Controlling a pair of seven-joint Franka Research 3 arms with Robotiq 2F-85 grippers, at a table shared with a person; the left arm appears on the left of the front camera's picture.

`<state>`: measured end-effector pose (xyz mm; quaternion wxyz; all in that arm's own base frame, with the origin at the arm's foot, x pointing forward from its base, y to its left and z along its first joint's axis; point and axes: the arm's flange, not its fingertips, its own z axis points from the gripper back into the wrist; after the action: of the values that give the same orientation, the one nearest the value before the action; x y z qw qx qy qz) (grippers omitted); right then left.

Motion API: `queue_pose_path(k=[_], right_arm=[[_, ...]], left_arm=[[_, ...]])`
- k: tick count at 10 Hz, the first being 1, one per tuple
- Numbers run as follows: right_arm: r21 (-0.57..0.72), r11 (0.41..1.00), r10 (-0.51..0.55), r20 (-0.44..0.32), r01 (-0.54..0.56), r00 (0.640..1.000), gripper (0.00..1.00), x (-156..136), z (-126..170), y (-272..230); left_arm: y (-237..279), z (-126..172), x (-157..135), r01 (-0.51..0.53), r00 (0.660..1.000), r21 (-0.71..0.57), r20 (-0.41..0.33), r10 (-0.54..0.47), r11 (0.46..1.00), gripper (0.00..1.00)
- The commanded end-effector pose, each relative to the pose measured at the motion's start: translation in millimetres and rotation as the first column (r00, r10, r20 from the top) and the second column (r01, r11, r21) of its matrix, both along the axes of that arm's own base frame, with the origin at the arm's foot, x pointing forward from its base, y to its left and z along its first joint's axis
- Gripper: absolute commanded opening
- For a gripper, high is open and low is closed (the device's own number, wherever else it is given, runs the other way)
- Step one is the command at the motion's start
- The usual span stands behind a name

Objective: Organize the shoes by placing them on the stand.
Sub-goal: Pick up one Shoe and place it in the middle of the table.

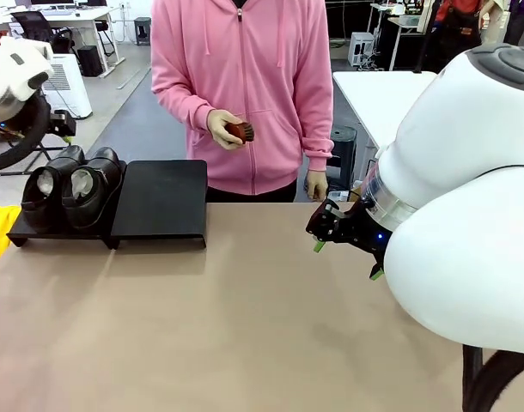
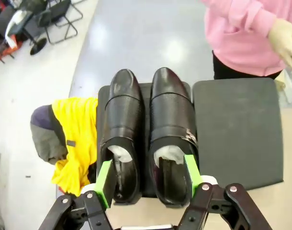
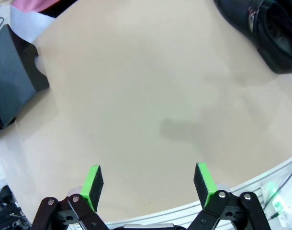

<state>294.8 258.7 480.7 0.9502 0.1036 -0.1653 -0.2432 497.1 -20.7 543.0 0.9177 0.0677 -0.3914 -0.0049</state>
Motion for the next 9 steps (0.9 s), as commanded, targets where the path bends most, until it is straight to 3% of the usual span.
queue_pose_path(k=[1,2,4,7,8,9], right_arm=[[0.011,1.0,0.022,0.0,-0.022,1.0,1.0,3,2,1],[0.011,1.0,0.022,0.0,-0.022,1.0,1.0,3,2,1],[0.011,1.0,0.022,0.0,-0.022,1.0,1.0,3,2,1],[0.011,1.0,0.022,0.0,-0.022,1.0,1.0,3,2,1],[0.011,1.0,0.022,0.0,-0.022,1.0,1.0,3,2,1],[0.011,1.0,0.022,0.0,-0.022,1.0,1.0,3,2,1]], left_arm=[[-22,-13,-30,0.099,0.995,0.037,0.006,-0.099,0.994,0.74],[-41,-12,-52,0.239,0.971,0.052,-0.008,-0.239,0.97,0.74],[-68,-15,-91,0.492,0.866,0.026,-0.116,-0.486,0.87,0.74],[-93,-18,-104,0.57,0.757,-0.122,-0.305,-0.578,0.812,0.74],[-94,-21,-92,0.521,0.782,-0.15,-0.311,-0.54,0.841,0.74],[-121,-38,-113,0.582,0.772,-0.115,-0.231,-0.592,0.805,0.74]])
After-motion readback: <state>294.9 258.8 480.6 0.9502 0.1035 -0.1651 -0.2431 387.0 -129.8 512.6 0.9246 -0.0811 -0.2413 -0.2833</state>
